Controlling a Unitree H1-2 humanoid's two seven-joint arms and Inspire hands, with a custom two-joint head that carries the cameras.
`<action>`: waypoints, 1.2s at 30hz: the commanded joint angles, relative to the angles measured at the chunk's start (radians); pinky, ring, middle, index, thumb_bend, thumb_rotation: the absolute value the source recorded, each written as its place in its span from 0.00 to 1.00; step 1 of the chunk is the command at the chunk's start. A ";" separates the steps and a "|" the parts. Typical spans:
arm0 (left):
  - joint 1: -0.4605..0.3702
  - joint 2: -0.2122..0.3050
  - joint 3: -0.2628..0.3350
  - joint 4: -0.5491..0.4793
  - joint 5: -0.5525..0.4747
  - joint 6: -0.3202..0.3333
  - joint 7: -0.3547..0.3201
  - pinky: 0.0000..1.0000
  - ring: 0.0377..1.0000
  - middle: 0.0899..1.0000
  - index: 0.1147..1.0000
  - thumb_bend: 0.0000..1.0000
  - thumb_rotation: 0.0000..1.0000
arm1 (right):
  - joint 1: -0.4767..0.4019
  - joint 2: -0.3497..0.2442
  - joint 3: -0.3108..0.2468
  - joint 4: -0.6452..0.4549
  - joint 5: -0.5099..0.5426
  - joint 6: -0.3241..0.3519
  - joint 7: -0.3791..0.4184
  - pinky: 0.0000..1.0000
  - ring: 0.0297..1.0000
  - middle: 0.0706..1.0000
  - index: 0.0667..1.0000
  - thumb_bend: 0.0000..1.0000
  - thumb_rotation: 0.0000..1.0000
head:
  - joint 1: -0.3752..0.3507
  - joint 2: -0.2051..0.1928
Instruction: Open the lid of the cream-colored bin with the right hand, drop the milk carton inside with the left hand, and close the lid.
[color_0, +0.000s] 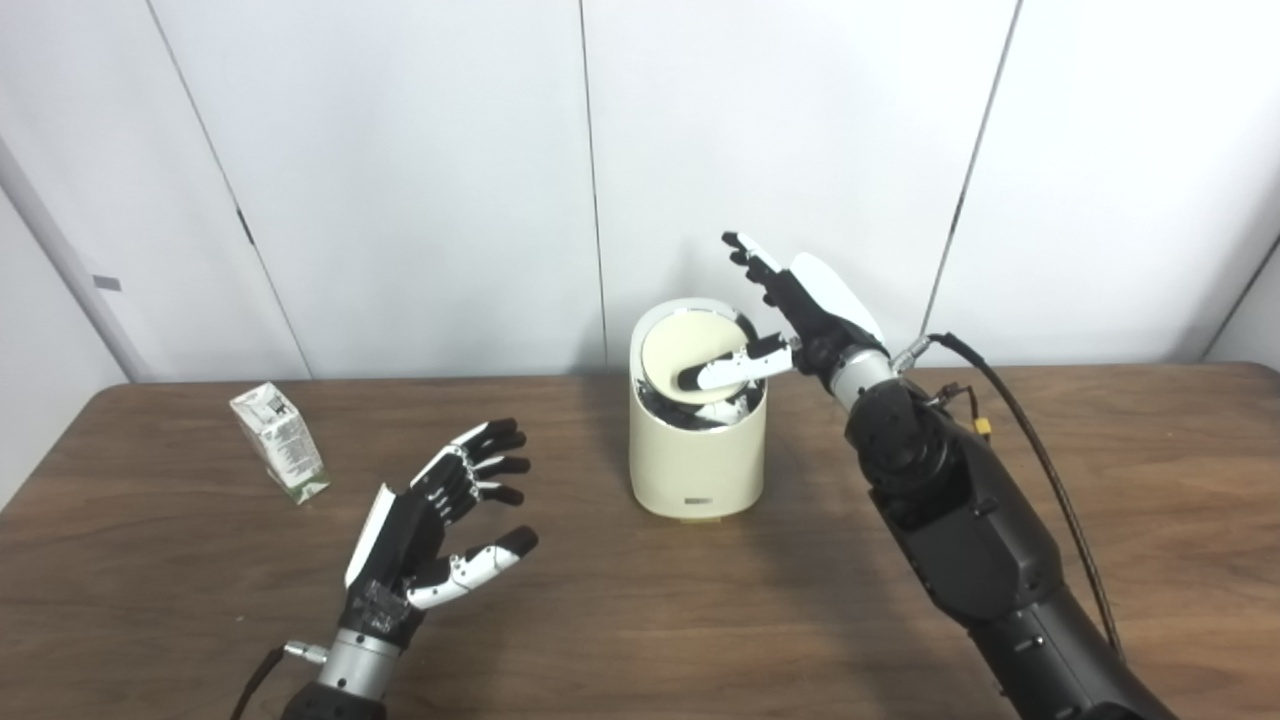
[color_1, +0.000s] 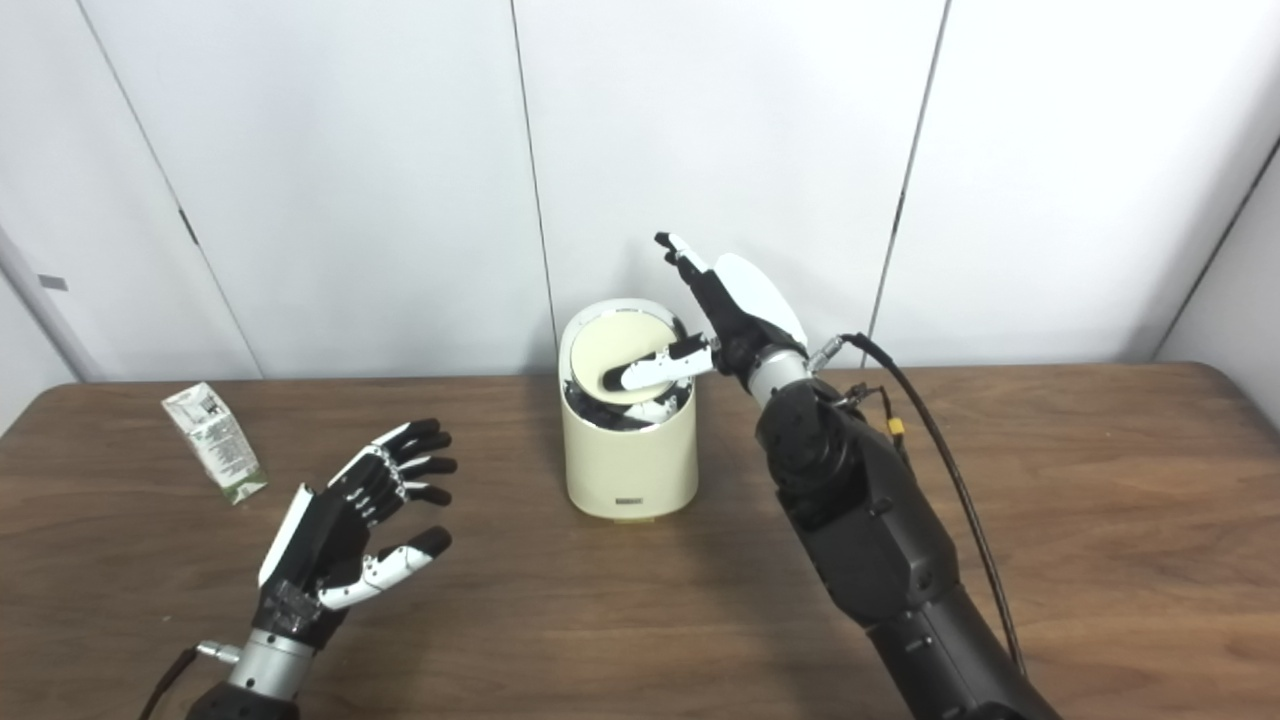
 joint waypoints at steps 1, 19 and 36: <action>0.036 -0.023 -0.015 0.025 -0.015 -0.028 0.002 0.64 0.75 0.81 0.85 0.72 0.28 | -0.036 -0.012 0.002 -0.022 -0.017 -0.006 -0.004 0.83 0.92 0.94 0.97 0.93 0.34 | 0.000 0.002; 0.036 -0.027 -0.013 0.019 -0.031 -0.028 -0.028 0.65 0.75 0.81 0.85 0.71 0.27 | -0.039 -0.015 0.004 0.013 -0.030 0.018 -0.010 0.77 0.91 0.94 0.96 0.89 0.33 | -0.005 0.008; 0.032 -0.035 -0.014 0.014 -0.025 -0.028 -0.024 0.64 0.75 0.81 0.85 0.70 0.27 | -0.010 -0.004 0.060 0.003 -0.162 0.100 0.081 0.79 0.89 0.95 0.93 0.82 0.17 | 0.000 0.016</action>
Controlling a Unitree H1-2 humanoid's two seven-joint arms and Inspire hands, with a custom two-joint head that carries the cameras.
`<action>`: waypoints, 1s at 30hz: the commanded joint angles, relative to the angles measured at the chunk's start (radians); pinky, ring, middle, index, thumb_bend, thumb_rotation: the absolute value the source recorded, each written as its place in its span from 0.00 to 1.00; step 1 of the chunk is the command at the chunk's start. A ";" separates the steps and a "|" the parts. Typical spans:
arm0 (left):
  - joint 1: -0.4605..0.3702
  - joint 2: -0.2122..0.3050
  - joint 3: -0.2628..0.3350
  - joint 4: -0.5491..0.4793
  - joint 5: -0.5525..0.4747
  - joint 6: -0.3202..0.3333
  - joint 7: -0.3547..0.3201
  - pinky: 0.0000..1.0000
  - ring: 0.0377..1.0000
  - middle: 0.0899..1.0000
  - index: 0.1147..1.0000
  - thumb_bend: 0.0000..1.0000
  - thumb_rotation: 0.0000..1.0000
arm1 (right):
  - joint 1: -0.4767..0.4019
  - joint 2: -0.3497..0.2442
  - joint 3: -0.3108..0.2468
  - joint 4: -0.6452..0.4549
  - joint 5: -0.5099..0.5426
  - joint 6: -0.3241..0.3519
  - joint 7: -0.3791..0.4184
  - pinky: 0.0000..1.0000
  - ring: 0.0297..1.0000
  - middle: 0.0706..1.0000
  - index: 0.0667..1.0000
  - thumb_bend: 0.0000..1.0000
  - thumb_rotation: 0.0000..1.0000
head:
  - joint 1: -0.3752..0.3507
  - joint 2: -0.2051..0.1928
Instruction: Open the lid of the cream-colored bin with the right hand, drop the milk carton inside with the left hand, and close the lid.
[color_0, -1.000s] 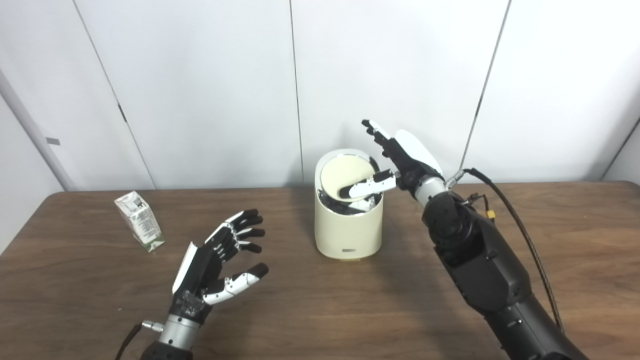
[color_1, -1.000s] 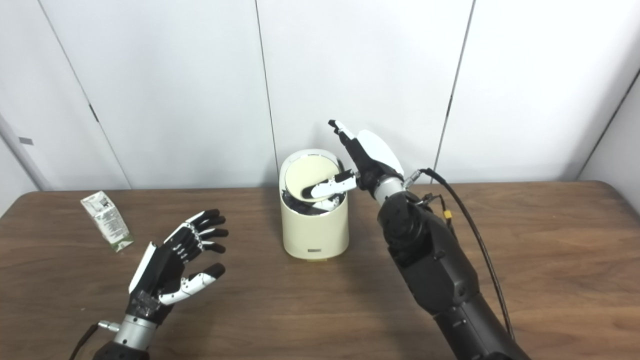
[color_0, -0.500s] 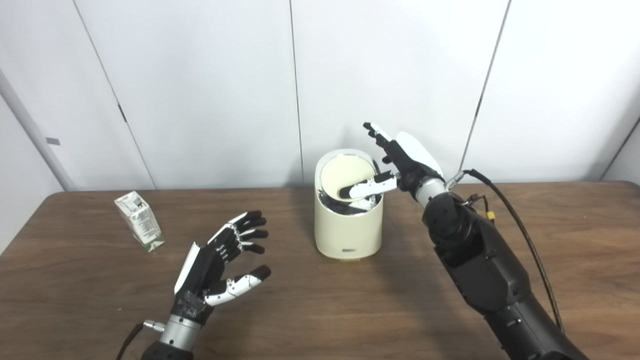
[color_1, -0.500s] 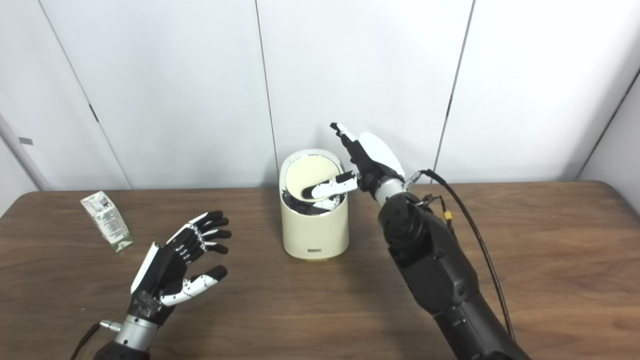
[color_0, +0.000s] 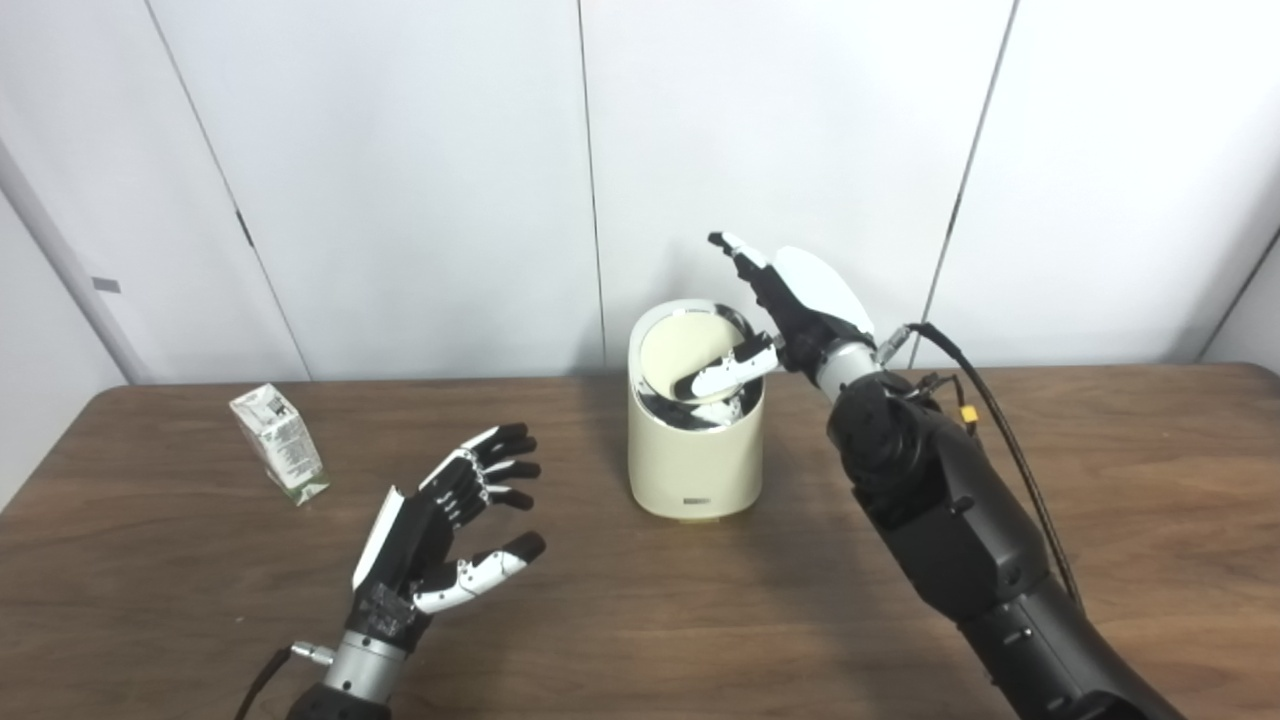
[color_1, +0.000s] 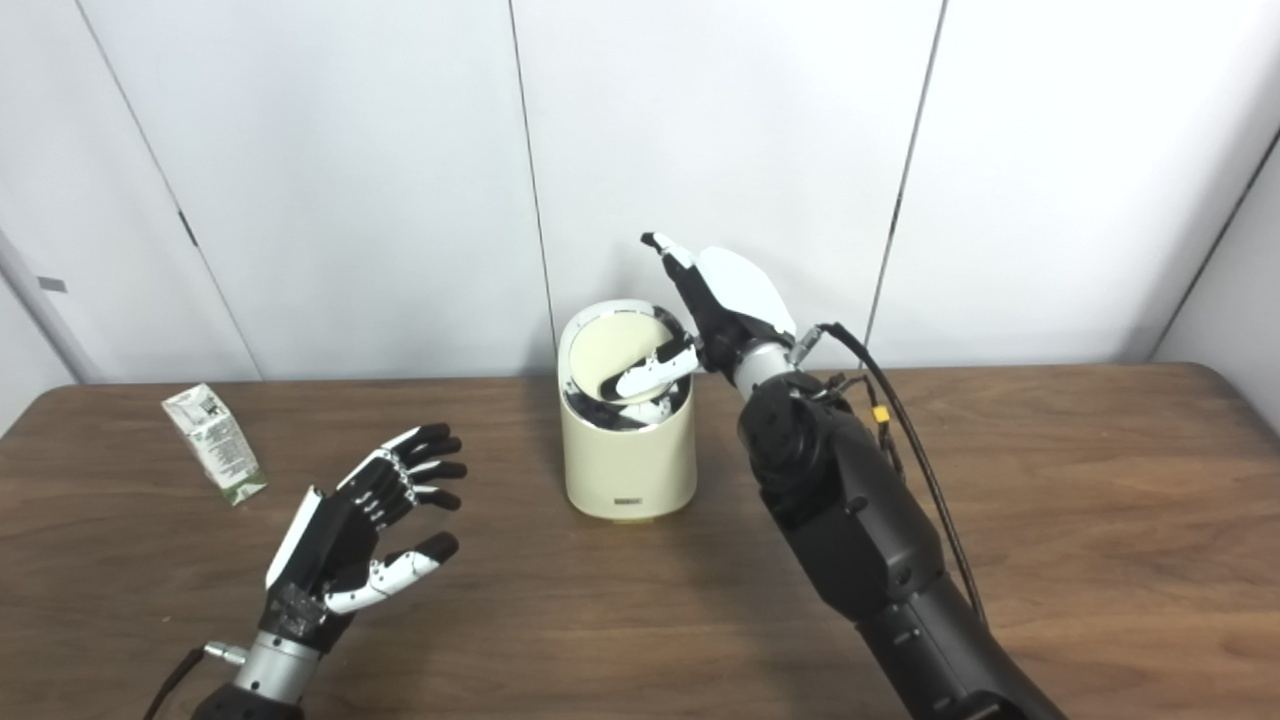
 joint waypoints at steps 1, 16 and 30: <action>0.031 -0.026 -0.013 0.018 -0.017 -0.028 0.006 0.64 0.75 0.81 0.85 0.70 0.28 | 0.014 -0.012 0.002 0.011 -0.023 0.036 0.036 0.79 0.90 0.95 0.94 0.81 0.18 | -0.001 0.001; 0.031 -0.024 -0.015 0.023 -0.019 -0.027 0.005 0.65 0.75 0.81 0.84 0.70 0.26 | 0.066 -0.049 -0.104 -0.119 0.144 -0.058 0.000 0.75 0.90 0.94 0.93 0.79 0.28 | -0.001 0.002; 0.032 -0.019 -0.010 0.025 -0.023 -0.027 0.000 0.65 0.75 0.81 0.85 0.69 0.25 | 0.281 -0.039 -0.224 -0.257 0.343 -0.244 -0.039 0.77 0.88 0.91 0.95 0.77 0.22 | -0.006 0.003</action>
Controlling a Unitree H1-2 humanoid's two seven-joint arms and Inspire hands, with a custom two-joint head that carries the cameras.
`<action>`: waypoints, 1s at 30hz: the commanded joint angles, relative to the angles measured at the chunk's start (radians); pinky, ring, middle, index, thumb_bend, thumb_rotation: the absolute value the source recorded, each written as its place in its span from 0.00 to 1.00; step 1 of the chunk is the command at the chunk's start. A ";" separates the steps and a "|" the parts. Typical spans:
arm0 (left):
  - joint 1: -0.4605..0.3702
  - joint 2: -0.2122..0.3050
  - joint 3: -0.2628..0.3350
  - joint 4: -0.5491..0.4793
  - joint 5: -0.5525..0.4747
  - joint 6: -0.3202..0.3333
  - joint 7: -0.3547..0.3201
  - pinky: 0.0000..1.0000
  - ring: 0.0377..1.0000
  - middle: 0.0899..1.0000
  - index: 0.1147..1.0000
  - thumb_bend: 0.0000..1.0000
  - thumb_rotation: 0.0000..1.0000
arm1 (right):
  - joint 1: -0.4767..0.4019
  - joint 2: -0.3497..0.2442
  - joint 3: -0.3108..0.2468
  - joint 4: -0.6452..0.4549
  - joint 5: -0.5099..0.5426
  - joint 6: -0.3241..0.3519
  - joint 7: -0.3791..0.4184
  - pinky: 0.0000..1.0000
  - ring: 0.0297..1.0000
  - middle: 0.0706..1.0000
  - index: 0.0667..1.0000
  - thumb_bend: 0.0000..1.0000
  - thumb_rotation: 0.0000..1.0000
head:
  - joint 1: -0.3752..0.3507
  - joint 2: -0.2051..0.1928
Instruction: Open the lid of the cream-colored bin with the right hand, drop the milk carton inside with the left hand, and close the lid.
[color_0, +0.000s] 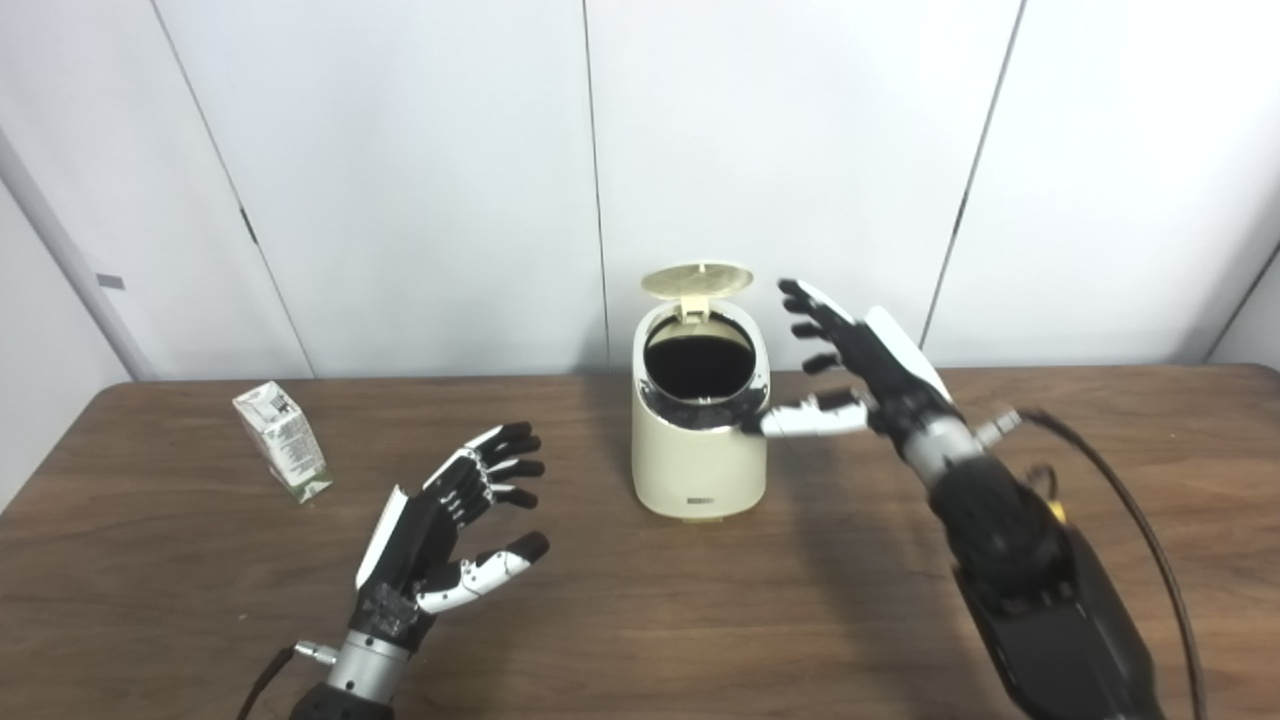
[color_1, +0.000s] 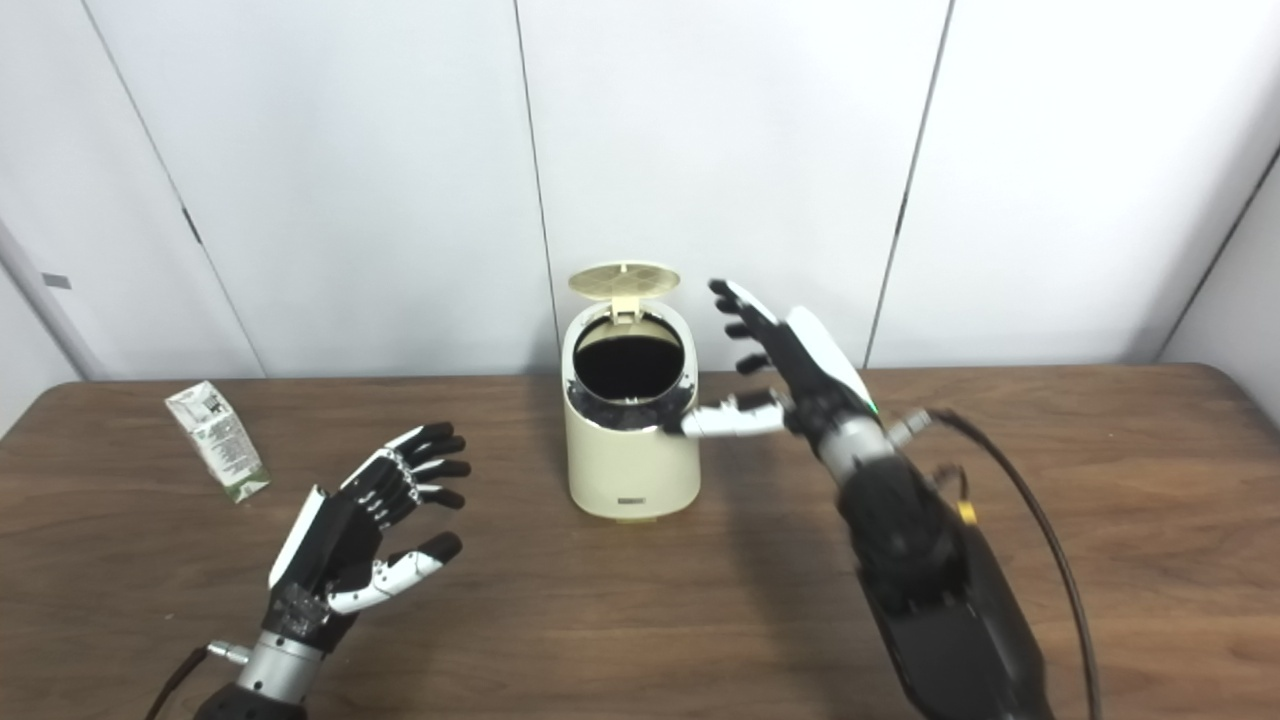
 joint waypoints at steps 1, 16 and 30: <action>0.029 -0.020 -0.008 0.030 -0.023 -0.027 0.002 0.65 0.75 0.81 0.85 0.70 0.26 | -0.017 0.004 -0.021 -0.052 0.034 -0.083 -0.029 0.78 0.89 0.90 0.95 0.77 0.22 | -0.001 0.001; 0.032 -0.023 -0.002 0.022 -0.037 -0.027 -0.003 0.64 0.75 0.81 0.84 0.69 0.24 | 0.195 -0.003 -0.032 -0.216 0.056 -0.134 -0.026 0.76 0.86 0.93 0.95 0.81 0.34 | 0.013 -0.009; 0.040 -0.023 0.040 -0.054 0.069 -0.027 0.144 0.60 0.70 0.77 0.77 0.78 0.13 | 0.265 -0.049 -0.073 -0.218 0.175 -0.150 0.017 0.85 0.92 0.97 1.00 0.75 0.09 | 0.376 -0.114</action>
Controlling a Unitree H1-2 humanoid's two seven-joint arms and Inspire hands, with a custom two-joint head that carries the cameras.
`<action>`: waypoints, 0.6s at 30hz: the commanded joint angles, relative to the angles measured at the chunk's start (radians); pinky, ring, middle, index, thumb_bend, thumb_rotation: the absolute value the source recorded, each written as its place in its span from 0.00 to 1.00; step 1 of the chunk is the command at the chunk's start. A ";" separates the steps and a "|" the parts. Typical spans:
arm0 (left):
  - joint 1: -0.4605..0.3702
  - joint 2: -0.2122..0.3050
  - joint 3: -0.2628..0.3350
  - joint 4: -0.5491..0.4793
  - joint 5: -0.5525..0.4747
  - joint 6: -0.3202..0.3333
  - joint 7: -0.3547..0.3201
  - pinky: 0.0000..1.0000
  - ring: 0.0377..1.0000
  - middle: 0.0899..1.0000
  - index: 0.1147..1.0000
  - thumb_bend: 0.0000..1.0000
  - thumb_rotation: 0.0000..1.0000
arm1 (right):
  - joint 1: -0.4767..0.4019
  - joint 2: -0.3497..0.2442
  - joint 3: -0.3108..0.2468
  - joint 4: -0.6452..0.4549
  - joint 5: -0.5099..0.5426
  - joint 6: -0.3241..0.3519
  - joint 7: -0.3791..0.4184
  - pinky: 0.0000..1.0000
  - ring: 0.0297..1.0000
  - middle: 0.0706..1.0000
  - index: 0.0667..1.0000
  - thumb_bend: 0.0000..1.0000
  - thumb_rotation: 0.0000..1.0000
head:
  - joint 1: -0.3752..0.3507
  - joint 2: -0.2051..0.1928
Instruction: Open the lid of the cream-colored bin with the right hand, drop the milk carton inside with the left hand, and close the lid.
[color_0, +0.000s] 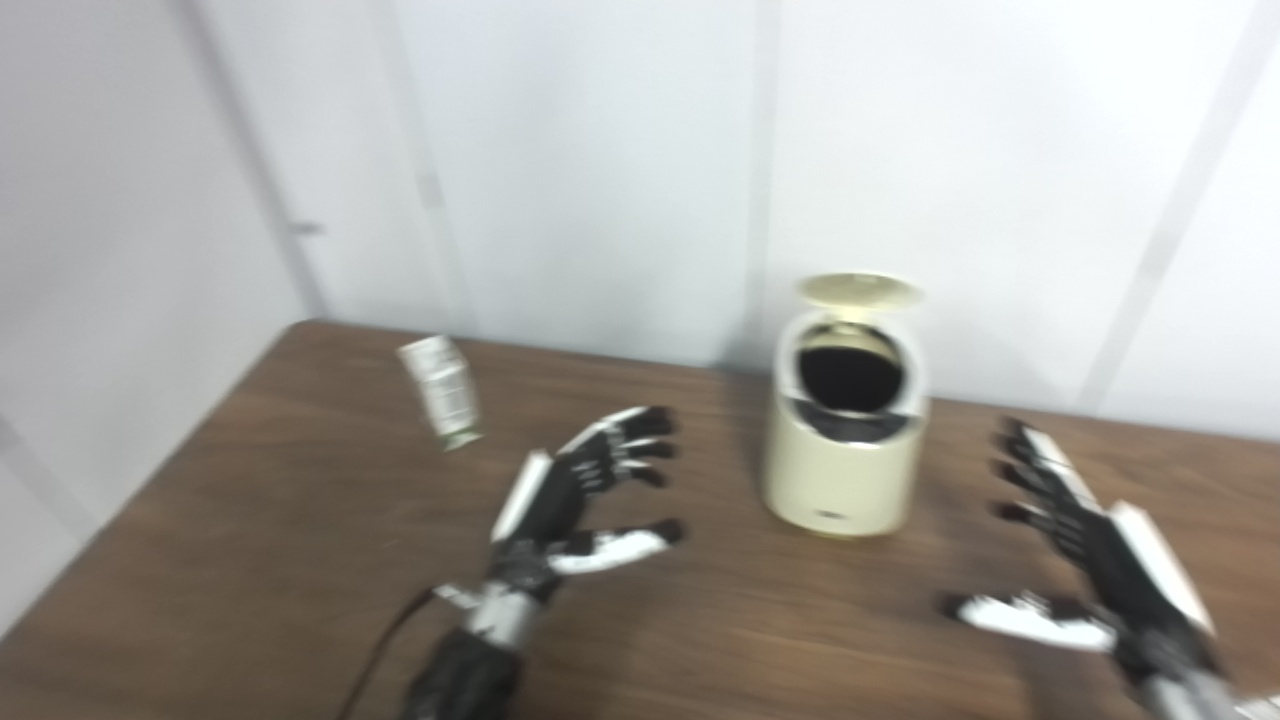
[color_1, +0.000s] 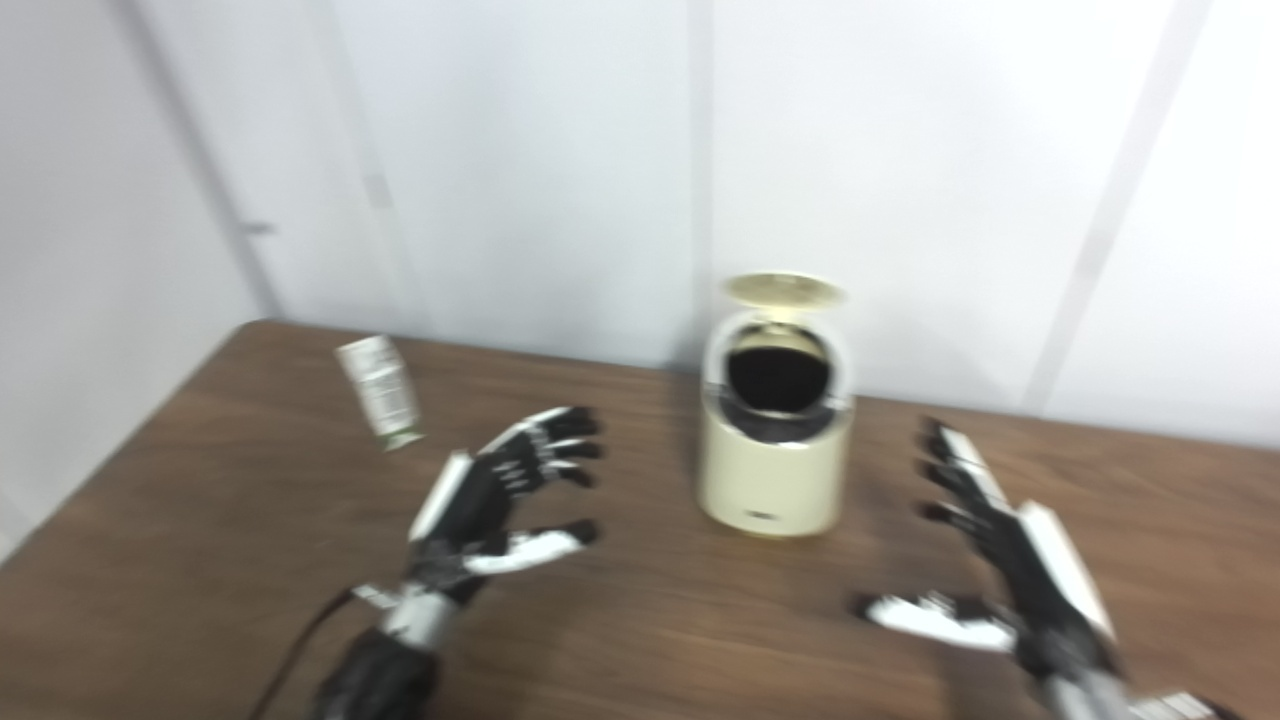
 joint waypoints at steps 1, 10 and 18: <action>0.021 0.018 0.016 -0.020 0.019 -0.026 0.043 0.59 0.70 0.77 0.77 0.79 0.12 | -0.025 -0.003 -0.015 -0.054 0.024 0.025 0.008 0.86 0.93 0.97 1.00 0.75 0.08 | 0.018 -0.007; 0.005 0.135 0.082 -0.121 0.074 -0.026 0.140 0.58 0.70 0.76 0.76 0.79 0.13 | -0.048 -0.005 -0.009 -0.045 0.013 0.036 0.012 0.85 0.93 0.97 1.00 0.75 0.17 | 0.039 -0.027; -0.060 0.246 0.142 -0.155 0.091 -0.001 0.183 0.62 0.73 0.76 0.74 0.83 0.06 | -0.058 -0.007 -0.006 -0.039 0.017 0.033 0.020 0.79 0.92 0.97 1.00 0.75 0.16 | 0.047 -0.030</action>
